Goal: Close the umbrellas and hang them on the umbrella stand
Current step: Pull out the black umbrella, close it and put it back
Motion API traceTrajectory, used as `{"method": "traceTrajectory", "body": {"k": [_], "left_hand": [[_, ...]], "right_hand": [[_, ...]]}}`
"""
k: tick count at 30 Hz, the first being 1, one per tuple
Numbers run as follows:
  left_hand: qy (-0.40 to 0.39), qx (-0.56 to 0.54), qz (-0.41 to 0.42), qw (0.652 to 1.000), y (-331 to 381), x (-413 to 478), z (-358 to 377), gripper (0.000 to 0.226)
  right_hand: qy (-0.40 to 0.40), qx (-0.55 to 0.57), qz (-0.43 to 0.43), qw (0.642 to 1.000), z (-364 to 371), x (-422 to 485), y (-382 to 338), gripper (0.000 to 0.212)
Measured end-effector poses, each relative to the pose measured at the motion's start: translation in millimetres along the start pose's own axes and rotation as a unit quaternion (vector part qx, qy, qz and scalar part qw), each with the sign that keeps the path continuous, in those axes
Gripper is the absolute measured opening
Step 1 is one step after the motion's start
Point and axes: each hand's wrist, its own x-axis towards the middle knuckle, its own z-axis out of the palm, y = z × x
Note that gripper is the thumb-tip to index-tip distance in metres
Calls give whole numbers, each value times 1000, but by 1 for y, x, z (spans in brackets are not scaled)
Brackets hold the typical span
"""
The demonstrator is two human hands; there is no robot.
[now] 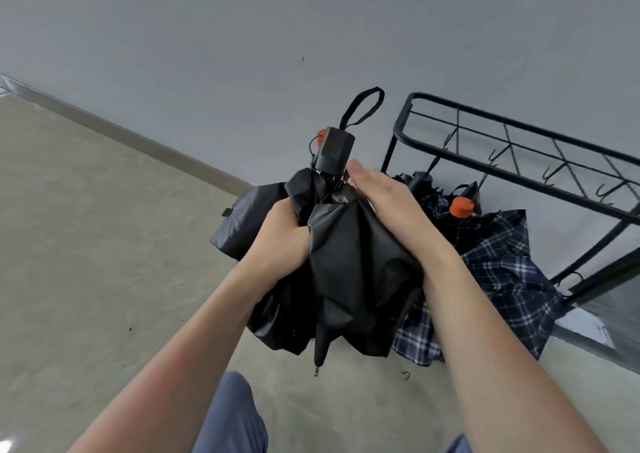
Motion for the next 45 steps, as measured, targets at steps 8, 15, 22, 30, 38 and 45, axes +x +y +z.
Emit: {"method": "traceTrajectory", "body": {"k": [8,15,22,30,38,45], "left_hand": [[-121,-113,44,985,66,1,57,25],[-200,-221,-31,954,77,-24,162,45],[-260,-268,-173,911,58,-54,257,14],[-329,-230,-244,883,14,-57,331,34],[-301,-69,-247,919,-47,-6,358,31],[-158,-246,-378,878,-72,47,367,30]], "right_hand": [[118,121,-97,981,-67,-26,-66,8],[217,50,-70,972,-139,-79,-32,6],[291,-25,-8,956,-201,-128,30,6],[347,-62,55,934,-232,-145,105,11],[342,-36,102,934,-231,-98,159,25],[342,-1,77,937,-228,-40,169,19]]}}
